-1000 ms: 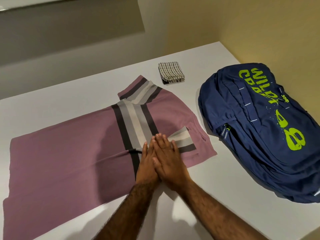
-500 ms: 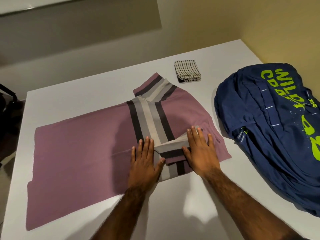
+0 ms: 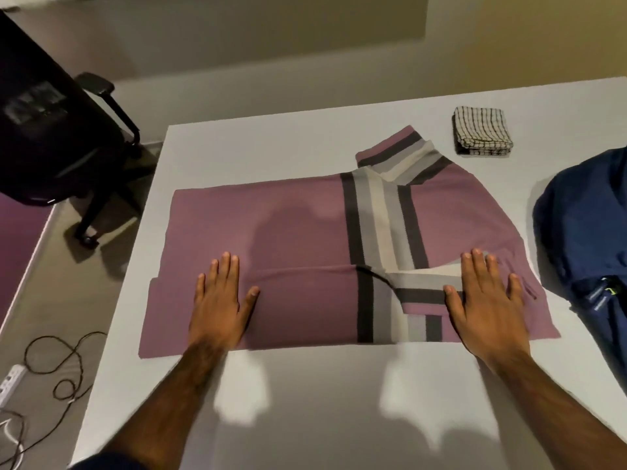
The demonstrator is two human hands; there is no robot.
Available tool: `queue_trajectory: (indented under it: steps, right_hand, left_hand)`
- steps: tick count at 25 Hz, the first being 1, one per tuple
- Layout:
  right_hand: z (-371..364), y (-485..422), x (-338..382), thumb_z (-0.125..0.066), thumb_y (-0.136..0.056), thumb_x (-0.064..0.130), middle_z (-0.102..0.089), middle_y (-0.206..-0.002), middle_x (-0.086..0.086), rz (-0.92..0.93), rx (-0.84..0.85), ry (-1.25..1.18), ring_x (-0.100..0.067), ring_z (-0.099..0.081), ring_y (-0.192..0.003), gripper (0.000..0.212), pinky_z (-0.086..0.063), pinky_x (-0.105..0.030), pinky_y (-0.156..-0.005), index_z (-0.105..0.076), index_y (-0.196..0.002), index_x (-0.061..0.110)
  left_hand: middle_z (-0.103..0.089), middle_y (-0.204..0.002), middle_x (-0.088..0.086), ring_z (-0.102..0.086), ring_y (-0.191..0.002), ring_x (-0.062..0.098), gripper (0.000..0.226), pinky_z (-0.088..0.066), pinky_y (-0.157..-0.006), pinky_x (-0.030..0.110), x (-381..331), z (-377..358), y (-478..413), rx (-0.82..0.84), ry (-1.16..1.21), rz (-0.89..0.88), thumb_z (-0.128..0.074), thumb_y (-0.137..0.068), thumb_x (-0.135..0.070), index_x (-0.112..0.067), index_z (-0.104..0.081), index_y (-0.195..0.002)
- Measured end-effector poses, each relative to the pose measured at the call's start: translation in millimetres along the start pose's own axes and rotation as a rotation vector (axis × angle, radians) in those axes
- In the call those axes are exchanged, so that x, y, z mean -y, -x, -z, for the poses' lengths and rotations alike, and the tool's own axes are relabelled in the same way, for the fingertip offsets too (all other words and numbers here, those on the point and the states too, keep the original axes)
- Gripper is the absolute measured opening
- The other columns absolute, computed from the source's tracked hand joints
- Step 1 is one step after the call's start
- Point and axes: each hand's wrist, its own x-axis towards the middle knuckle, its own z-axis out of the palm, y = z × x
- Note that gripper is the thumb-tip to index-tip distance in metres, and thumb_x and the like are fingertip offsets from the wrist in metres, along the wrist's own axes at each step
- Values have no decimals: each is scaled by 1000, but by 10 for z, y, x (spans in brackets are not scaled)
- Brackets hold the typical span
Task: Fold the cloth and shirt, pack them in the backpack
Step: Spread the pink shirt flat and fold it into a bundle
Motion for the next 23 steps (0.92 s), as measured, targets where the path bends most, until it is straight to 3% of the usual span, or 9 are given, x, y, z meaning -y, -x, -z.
queue_trajectory:
  steps: [5, 7, 10, 12, 14, 18, 23]
  right_hand:
    - [3, -8, 50, -5, -102, 61, -10, -170, -3, -9, 8, -26, -25, -8, -156, 74, -13, -59, -123, -10, -162, 18]
    - [133, -27, 231, -2, -101, 65, -18, -168, -7, -95, -33, -103, -28, -12, -155, 78, -15, -61, -122, -21, -157, 16]
    - [260, -95, 1045, -8, -102, 63, -21, -166, -10, -111, -70, -186, -29, -13, -154, 73, -14, -59, -123, -26, -154, 15]
    - [183, -81, 1693, -14, -104, 64, -9, -169, -4, 64, 15, -147, -24, -4, -156, 72, -6, -52, -125, -17, -160, 19]
    - [28, -83, 2065, -10, -103, 66, 2, -170, 0, 210, 115, -44, -19, 7, -156, 75, 2, -47, -126, -7, -162, 21]
    - [-29, -213, 1752, 4, -98, 71, 14, -168, 3, 244, 168, 95, -17, 16, -154, 80, 3, -46, -126, 6, -161, 23]
    - [68, -361, 1140, 15, -91, 74, 25, -164, 8, 140, 194, 48, -11, 24, -151, 82, 7, -44, -125, 16, -158, 26]
  left_hand:
    - [-6, -172, 7, -3, -159, 28, 91, -2, -128, 49, 808, 123, 8, -36, 31, 119, 3, -96, -73, -14, -7, -164]
    - [-10, -171, 12, -7, -158, 32, 90, -1, -127, 52, 787, 195, -15, -89, 68, 151, 0, -98, -70, -10, -14, -163]
    - [-6, -172, 10, -4, -158, 29, 79, -3, -127, 51, 263, 191, -29, -105, 142, -61, -9, -103, -62, -11, -14, -163]
    - [-11, -171, 6, -11, -158, 27, 75, -7, -127, 49, -84, 63, -11, -58, 113, -281, -11, -105, -61, -14, -21, -163]
    - [-14, -170, 2, -18, -157, 26, 76, -9, -125, 47, -109, -16, -68, -9, 56, -338, -9, -104, -63, -18, -26, -162]
    - [-9, -171, -2, -10, -158, 23, 79, -9, -126, 47, 485, -64, -194, -36, 60, -188, -6, -100, -68, -23, -18, -164]
    - [-7, -172, -2, -5, -158, 22, 78, -9, -127, 49, 1217, 19, -217, -30, 71, -85, -9, -99, -70, -27, -10, -164]
